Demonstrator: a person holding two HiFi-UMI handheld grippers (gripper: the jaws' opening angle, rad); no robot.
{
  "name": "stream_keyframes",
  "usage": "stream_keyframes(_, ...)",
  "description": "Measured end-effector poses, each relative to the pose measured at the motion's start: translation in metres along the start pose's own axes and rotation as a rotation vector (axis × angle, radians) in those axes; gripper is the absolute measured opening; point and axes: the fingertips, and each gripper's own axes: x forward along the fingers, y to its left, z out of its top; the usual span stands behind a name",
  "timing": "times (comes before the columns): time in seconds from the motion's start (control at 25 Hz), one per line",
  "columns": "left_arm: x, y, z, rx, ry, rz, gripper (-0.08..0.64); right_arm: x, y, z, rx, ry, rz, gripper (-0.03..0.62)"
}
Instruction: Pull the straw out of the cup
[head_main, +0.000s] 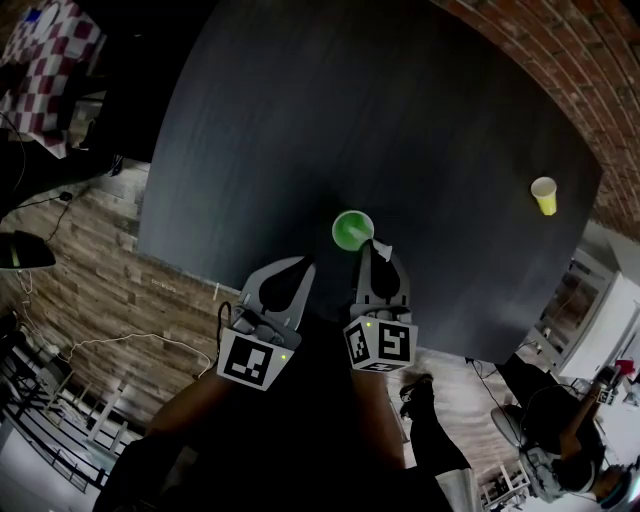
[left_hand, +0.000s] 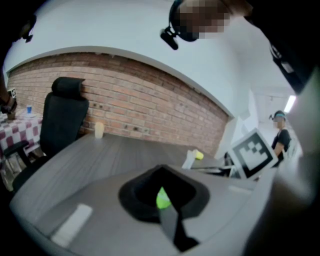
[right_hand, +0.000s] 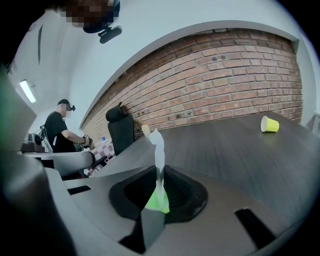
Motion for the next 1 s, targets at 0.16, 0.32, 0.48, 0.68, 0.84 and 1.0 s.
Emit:
stream_keyframes(0.16, -0.001, 0.002, 0.003, 0.007, -0.003, 0.002, 0.005, -0.002, 0.002, 0.003, -0.002, -0.005, -0.003, 0.043)
stream_keyframes(0.32, -0.001, 0.003, 0.007, 0.009, -0.009, 0.006, 0.005, -0.004, 0.001, 0.007, -0.003, -0.014, -0.005, 0.043)
stream_keyframes(0.48, -0.004, 0.003, 0.01, 0.015, -0.015, 0.001, 0.005, -0.007, 0.003, 0.009, -0.006, -0.023, -0.009, 0.043)
stream_keyframes(0.68, -0.008, 0.004, 0.018, 0.022, -0.036, 0.0, 0.005, -0.011, 0.007, 0.013, -0.012, -0.031, -0.015, 0.043)
stream_keyframes(0.84, -0.011, 0.002, 0.026, 0.028, -0.052, -0.003, 0.005, -0.016, 0.011, 0.019, -0.02, -0.044, -0.016, 0.043)
stream_keyframes(1.0, -0.014, -0.001, 0.032, 0.031, -0.071, -0.011, 0.005, -0.02, 0.014, 0.026, -0.03, -0.059, -0.02, 0.043)
